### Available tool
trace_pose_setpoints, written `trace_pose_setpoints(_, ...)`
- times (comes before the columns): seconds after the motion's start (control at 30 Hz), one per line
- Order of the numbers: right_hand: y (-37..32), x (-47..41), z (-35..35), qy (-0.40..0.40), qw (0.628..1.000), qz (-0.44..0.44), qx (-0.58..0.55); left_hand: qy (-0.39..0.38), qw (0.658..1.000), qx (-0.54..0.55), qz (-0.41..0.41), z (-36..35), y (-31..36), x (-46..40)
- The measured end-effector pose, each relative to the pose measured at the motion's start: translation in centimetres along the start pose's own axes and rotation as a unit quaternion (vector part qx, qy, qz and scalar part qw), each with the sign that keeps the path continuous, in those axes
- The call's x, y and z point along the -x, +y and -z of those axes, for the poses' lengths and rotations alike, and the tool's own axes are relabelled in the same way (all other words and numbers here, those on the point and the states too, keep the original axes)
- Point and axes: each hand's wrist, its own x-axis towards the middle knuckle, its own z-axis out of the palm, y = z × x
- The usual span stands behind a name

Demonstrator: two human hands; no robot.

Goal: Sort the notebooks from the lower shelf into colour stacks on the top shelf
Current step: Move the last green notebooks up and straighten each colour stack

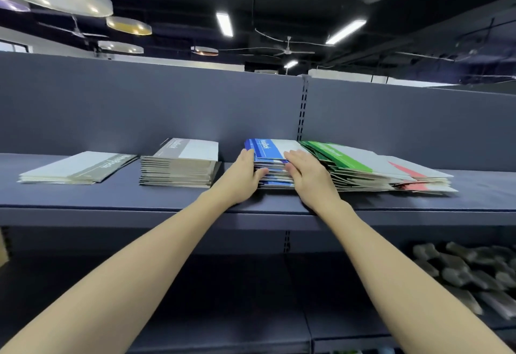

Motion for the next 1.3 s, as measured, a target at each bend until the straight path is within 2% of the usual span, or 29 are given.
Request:
trace_pose_setpoints(0.17,-0.4,-1.1,-0.4,0.01,0.998,-0.061,-0.032,0.009,1.0,-0.02,-0.014,-0.1,-0.5,-0.5)
trace_pose_setpoints(0.3,-1.0,-1.7,0.7,-0.086,0.99,-0.106,0.027,-0.03,0.999,0.004,-0.017,0.3,-0.5,0.3)
trace_pose_setpoints(0.4,-1.8,-1.3,2.0,-0.185,0.973,-0.054,0.13,-0.047,0.998,-0.029,-0.026,0.1,-0.5,0.5)
trace_pose_setpoints(0.47,-1.6,-0.8,2.5,-0.206,0.968,-0.029,0.142,-0.042,0.998,-0.028,-0.037,0.0,-0.5,0.5)
trace_pose_setpoints(0.57,-0.4,-0.7,1.9,-0.172,0.975,-0.014,0.14,-0.037,0.998,-0.004,-0.049,0.1,-0.6,0.4)
trace_pose_setpoints(0.73,-0.4,-1.5,-0.5,-0.06,0.987,0.009,0.146,-0.009,0.999,0.031,-0.04,0.0,-1.2,-0.4)
trace_pose_setpoints(0.83,-0.3,-1.2,-0.6,-0.045,0.987,0.024,0.154,0.006,0.998,0.052,-0.022,0.1,-1.4,-0.5)
trace_pose_setpoints(0.9,-0.1,-1.0,-0.4,-0.059,0.99,0.002,0.125,-0.003,0.997,0.077,0.0,0.2,-1.7,-0.4)
trace_pose_setpoints(1.07,-0.6,-1.5,1.2,-0.058,0.99,-0.116,-0.045,-0.039,0.992,0.109,0.05,0.5,-1.8,-0.5)
trace_pose_setpoints(1.2,1.1,-1.4,2.1,-0.053,0.986,-0.16,-0.007,-0.042,0.993,0.104,0.048,0.5,-1.9,-0.6)
trace_pose_setpoints(1.3,1.3,-1.2,2.3,-0.051,0.983,-0.176,-0.019,-0.046,0.993,0.098,0.054,0.4,-1.9,-0.7)
